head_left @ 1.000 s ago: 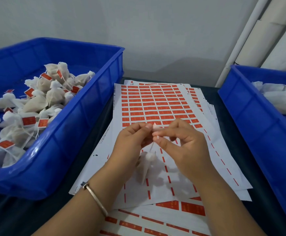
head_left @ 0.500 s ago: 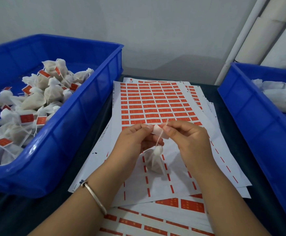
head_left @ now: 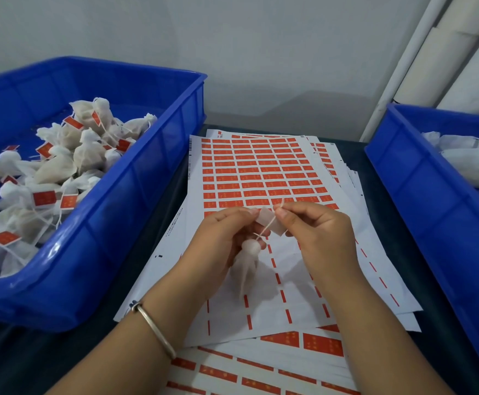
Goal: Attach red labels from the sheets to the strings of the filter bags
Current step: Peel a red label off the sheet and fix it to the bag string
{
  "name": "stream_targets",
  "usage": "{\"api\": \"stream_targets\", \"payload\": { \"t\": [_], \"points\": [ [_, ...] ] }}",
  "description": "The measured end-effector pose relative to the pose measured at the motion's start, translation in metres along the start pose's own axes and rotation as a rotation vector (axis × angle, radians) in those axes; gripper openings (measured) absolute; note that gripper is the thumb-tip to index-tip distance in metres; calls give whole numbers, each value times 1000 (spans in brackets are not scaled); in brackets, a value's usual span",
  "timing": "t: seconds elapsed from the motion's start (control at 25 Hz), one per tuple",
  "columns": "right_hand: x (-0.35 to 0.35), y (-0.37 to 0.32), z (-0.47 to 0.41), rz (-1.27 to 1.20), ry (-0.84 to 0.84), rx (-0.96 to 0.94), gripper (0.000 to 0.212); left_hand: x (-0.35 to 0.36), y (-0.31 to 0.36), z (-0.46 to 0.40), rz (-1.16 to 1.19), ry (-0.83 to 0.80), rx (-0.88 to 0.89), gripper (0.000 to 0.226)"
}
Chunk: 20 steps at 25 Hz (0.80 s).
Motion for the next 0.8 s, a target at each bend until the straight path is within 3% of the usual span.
{"api": "stream_targets", "payload": {
  "t": [0.24, 0.56, 0.8],
  "points": [
    [0, 0, 1, 5, 14, -4, 25, -3, -2, -2, -22, 122, -93, 9],
    [3, 5, 0, -73, -61, 61, 21, 0, -1, -1, -97, -19, -3, 9],
    [3, 7, 0, -141, -99, 120, 22, 1, -1, -1, -111, -27, -24, 10]
  ]
}}
Point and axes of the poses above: each hand's wrist, its own z-axis away from the middle knuckle, its own x-axis out of the palm, y = z × x, the point moved 6 cm from there along -z, towards the middle knuckle, and after that the axes turned 8 degrees about y, right-handed, at the moved point
